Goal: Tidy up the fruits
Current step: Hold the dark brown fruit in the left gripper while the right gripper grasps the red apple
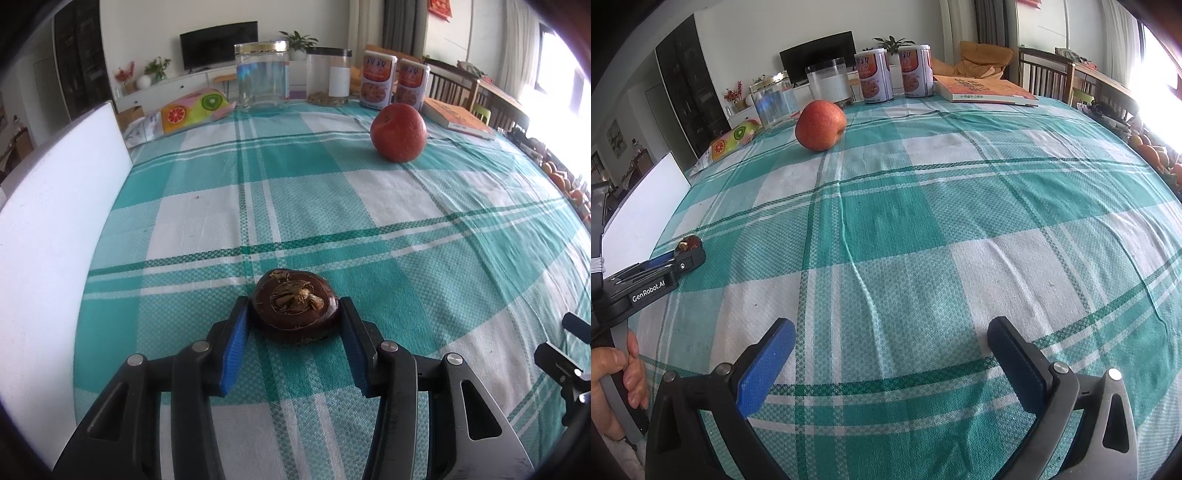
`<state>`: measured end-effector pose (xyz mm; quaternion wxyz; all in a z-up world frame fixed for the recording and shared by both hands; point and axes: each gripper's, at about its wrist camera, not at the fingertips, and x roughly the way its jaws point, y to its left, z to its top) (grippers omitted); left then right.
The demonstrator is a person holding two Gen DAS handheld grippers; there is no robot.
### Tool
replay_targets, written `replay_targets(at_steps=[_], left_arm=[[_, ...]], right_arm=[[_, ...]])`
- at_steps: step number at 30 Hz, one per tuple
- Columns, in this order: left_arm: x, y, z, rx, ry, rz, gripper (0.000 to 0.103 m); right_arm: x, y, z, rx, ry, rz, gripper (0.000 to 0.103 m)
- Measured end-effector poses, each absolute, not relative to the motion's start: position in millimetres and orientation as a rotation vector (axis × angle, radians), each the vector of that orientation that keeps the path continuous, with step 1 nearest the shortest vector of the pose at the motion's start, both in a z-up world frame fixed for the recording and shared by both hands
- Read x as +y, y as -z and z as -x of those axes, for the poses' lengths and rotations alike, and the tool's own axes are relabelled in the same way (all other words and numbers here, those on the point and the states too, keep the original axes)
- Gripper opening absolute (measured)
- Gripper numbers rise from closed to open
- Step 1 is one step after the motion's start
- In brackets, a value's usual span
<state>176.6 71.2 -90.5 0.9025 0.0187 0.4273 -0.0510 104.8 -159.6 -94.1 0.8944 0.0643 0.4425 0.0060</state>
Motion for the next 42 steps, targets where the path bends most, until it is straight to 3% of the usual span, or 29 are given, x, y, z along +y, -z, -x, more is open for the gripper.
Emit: replay_targets(at_steps=[9, 11, 14, 24, 30, 31, 32, 34, 42], left_arm=[[72.8, 91.3, -177.9, 0.888, 0.095, -0.036, 0.060], [75.6, 92.1, -178.7, 0.893, 0.064, -0.033, 0.075], [86.1, 93.1, -179.5, 0.898, 0.062, 0.034, 0.083], [81.0, 94.5, -179.1, 0.903, 0.057, 0.005, 0.085], [80.4, 94.4, -179.6, 0.904, 0.055, 0.001, 0.085], [80.2, 94.4, -179.7, 0.904, 0.054, 0.000, 0.085], [80.0, 94.3, -179.7, 0.904, 0.053, -0.001, 0.085], [80.0, 94.4, -179.8, 0.904, 0.054, 0.000, 0.085], [80.0, 94.7, -180.1, 0.904, 0.054, -0.001, 0.085]], right_arm=[[-151.3, 96.1, -108.3, 0.948, 0.011, -0.067, 0.103], [-147.4, 95.6, -111.6, 0.990, -0.006, -0.021, 0.103], [-157.5, 83.0, -126.2, 0.971, -0.071, -0.139, 0.103], [-120.3, 49.9, -305.1, 0.909, -0.151, -0.200, 0.103], [-95.7, 68.8, -367.5, 1.038, -0.086, -0.222, 0.103], [-98.9, 74.5, -369.4, 1.056, -0.091, -0.262, 0.099], [-102.1, 80.0, -371.8, 1.078, -0.115, -0.312, 0.076], [-107.7, 84.3, -372.3, 1.088, -0.182, -0.393, 0.058], [-143.0, 88.4, -308.6, 1.083, -0.351, -0.700, 0.056]])
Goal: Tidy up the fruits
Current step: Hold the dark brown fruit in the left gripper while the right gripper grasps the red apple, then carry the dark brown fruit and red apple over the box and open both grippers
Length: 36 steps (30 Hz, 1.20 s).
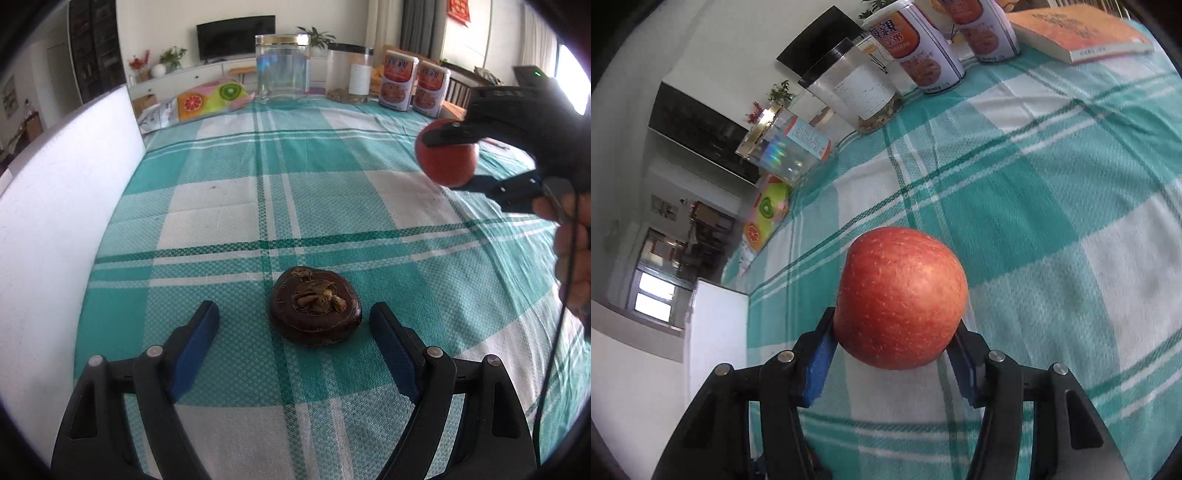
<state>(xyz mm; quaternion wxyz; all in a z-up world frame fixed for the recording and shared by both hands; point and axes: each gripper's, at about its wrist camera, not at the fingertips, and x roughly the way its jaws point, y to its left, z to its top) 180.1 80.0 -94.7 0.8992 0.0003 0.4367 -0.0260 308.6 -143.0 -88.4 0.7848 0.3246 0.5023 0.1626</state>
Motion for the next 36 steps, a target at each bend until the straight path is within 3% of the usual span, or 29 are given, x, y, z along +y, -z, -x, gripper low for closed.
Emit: replay_targets(at_steps=[7, 13, 21, 22, 26, 32, 33, 34, 35, 36], left_arm=[[80.1, 94.8, -180.2, 0.904, 0.054, -0.001, 0.085], [84.1, 92.1, -178.4, 0.899, 0.131, 0.040, 0.086], [79.7, 85.8, -175.9, 0.897, 0.186, -0.001, 0.084], [77.9, 86.0, -177.9, 0.896, 0.184, -0.010, 0.081], [72.7, 90.1, -183.7, 0.905, 0.147, -0.062, 0.049], [77.0, 84.3, -173.3, 0.907, 0.136, -0.038, 0.049], [78.8, 80.1, -168.8, 0.909, 0.142, -0.020, 0.049], [80.3, 74.8, -163.2, 0.906, 0.150, 0.002, 0.049], [82.1, 68.6, -156.2, 0.904, 0.159, 0.026, 0.049], [83.7, 62.2, -148.4, 0.904, 0.172, 0.050, 0.049]], right_arm=[[-173.7, 105.0, -205.1, 1.110, -0.434, -0.886, 0.056], [-188.4, 106.6, -185.3, 1.088, -0.418, -0.875, 0.058], [-211.9, 77.4, -180.7, 1.030, -0.289, -0.616, 0.085], [-211.6, 71.2, -178.9, 1.016, -0.275, -0.560, 0.086], [-184.6, 49.6, -169.0, 0.968, -0.332, -0.308, 0.097], [-138.6, 56.3, -163.9, 0.968, -0.324, -0.032, 0.095], [-135.1, 60.0, -166.5, 0.979, -0.280, 0.006, 0.092], [-134.6, 61.6, -167.9, 0.984, -0.240, 0.041, 0.077], [-136.8, 61.6, -170.2, 0.985, -0.234, 0.039, 0.070], [-141.6, 61.1, -171.7, 0.992, -0.235, 0.005, 0.070]])
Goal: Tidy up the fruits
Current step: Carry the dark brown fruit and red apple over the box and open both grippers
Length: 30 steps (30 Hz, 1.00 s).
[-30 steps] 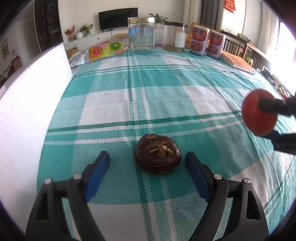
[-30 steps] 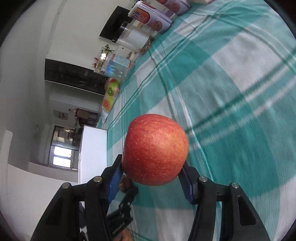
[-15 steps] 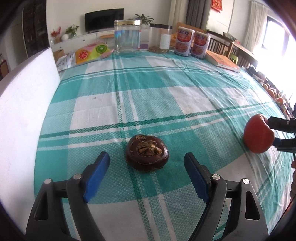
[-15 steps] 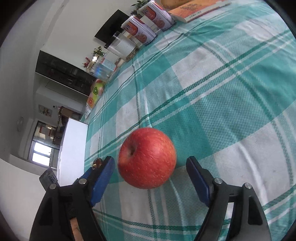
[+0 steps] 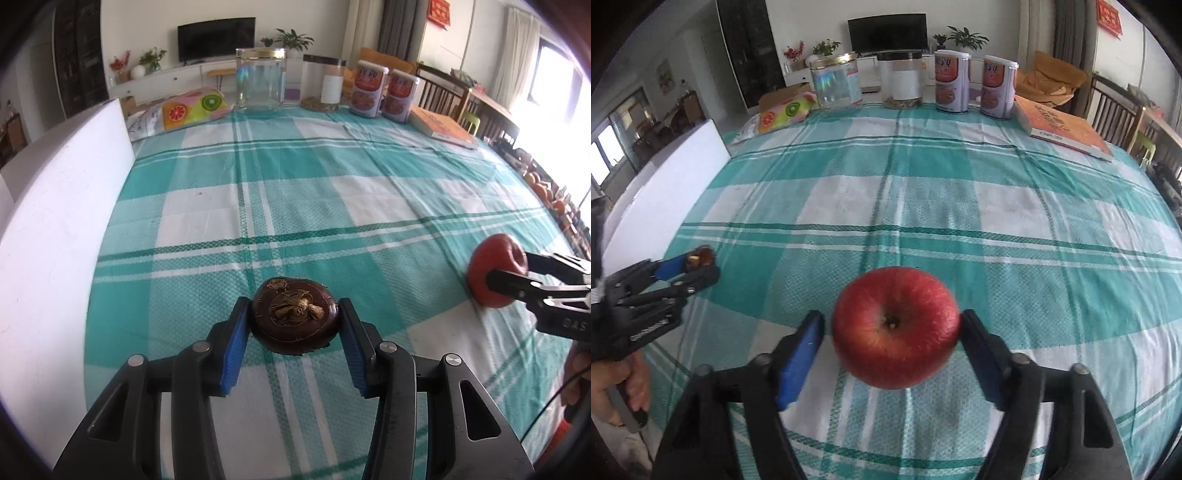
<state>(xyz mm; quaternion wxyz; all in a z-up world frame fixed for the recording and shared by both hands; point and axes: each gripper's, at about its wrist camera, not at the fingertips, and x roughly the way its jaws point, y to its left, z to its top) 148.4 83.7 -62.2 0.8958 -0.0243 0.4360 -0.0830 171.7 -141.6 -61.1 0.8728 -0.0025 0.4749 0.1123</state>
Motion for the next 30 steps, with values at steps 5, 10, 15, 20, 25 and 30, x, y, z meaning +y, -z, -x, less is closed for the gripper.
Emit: replay_targets(at_steps=[5, 10, 15, 20, 25, 30], left_arm=[[94.9, 25.6, -95.1, 0.893, 0.265, 0.146, 0.048], [130.6, -29.9, -36.6, 0.836, 0.323, 0.250, 0.049], [203.9, -78.3, -5.6, 0.743, 0.186, 0.307, 0.049], [291.7, -67.5, 2.5, 0.766, -0.089, 0.311, 0.049], [347.1, -25.5, 12.8, 0.849, -0.294, 0.303, 0.049], [359.5, 7.8, 9.4, 0.931, -0.342, 0.321, 0.050]], right_arm=[[-162.1, 53.9, -159.0, 0.997, -0.263, -0.213, 0.069], [-144.2, 15.8, -134.2, 0.956, -0.456, -0.442, 0.069], [-45.3, -38.1, -118.0, 0.919, -0.736, -0.438, 0.069], [68.1, -61.4, -106.5, 0.956, -0.953, -0.397, 0.069], [177.3, -56.3, -80.4, 1.022, -1.060, -0.173, 0.069], [246.4, -23.8, -56.7, 1.060, -1.020, 0.086, 0.069]])
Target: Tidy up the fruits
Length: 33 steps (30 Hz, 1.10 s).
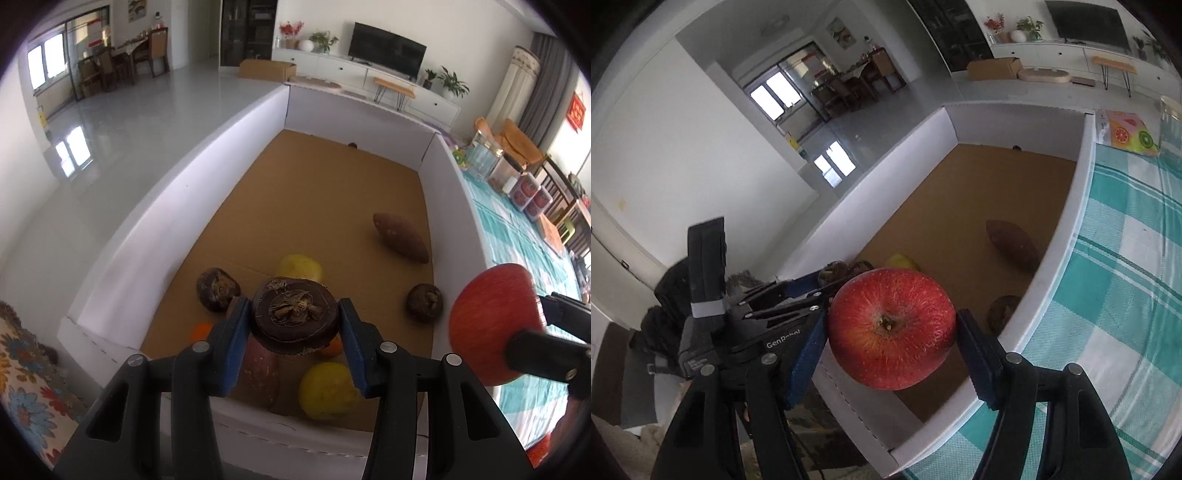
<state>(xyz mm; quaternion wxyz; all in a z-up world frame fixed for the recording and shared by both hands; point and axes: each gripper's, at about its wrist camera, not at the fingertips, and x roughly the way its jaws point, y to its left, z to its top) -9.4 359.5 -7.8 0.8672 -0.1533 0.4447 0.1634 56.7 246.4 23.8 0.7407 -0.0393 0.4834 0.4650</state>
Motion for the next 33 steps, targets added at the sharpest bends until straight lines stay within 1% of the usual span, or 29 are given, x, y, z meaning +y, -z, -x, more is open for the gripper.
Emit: replay_targets(at_steps=[1, 3, 4, 5, 6, 8, 9, 10, 11, 13, 14, 16, 22, 25, 33], left_arm=[[358.2, 11.2, 7.6, 0.941, -0.341, 0.314, 0.051], [350.9, 13.0, 2.9, 0.951, -0.334, 0.282, 0.057], [347.0, 11.4, 2.1, 0.948, -0.335, 0.262, 0.069], [344.0, 8.4, 2.7, 0.936, -0.340, 0.241, 0.078], [342.5, 4.1, 3.9, 0.917, -0.351, 0.223, 0.080], [335.1, -8.1, 7.3, 0.879, -0.378, 0.171, 0.081], [331.0, -15.5, 9.4, 0.854, -0.400, 0.138, 0.083], [327.6, -23.0, 11.9, 0.829, -0.432, 0.101, 0.087], [321.5, -31.2, 13.3, 0.806, -0.468, 0.061, 0.088], [310.9, -45.7, 15.4, 0.765, -0.542, 0.002, 0.089], [307.4, -50.0, 15.1, 0.761, -0.584, -0.011, 0.092], [303.6, -55.6, 16.8, 0.745, -0.636, -0.015, 0.093], [307.7, -53.5, 19.4, 0.794, -0.633, 0.041, 0.093], [304.2, -53.7, 24.7, 0.820, -0.642, 0.025, 0.093], [313.0, -55.1, 35.0, 0.819, -0.600, 0.066, 0.093]], right_arm=[[255.4, -16.9, -55.0, 1.058, -0.993, 0.135, 0.070], [265.8, -3.4, -58.9, 1.087, -0.958, 0.170, 0.071], [264.4, -2.2, -62.8, 1.094, -0.963, 0.136, 0.072], [260.5, -5.4, -66.6, 1.090, -0.965, 0.101, 0.081], [255.5, -11.5, -69.3, 1.068, -0.946, 0.084, 0.084], [239.4, -29.7, -75.7, 1.010, -0.925, 0.055, 0.095], [231.6, -39.7, -76.7, 0.980, -0.905, 0.051, 0.096], [225.2, -49.4, -78.1, 0.949, -0.882, 0.053, 0.099], [218.1, -59.1, -78.4, 0.919, -0.860, 0.057, 0.103], [206.2, -74.6, -75.9, 0.868, -0.821, 0.069, 0.103], [200.8, -79.2, -73.2, 0.851, -0.805, 0.075, 0.103], [191.6, -88.5, -61.5, 0.833, -0.782, 0.093, 0.103], [190.4, -86.0, -42.4, 0.850, -0.731, 0.196, 0.103], [196.7, -79.6, -36.0, 0.875, -0.715, 0.237, 0.103], [208.7, -71.1, -29.2, 0.897, -0.684, 0.292, 0.103]])
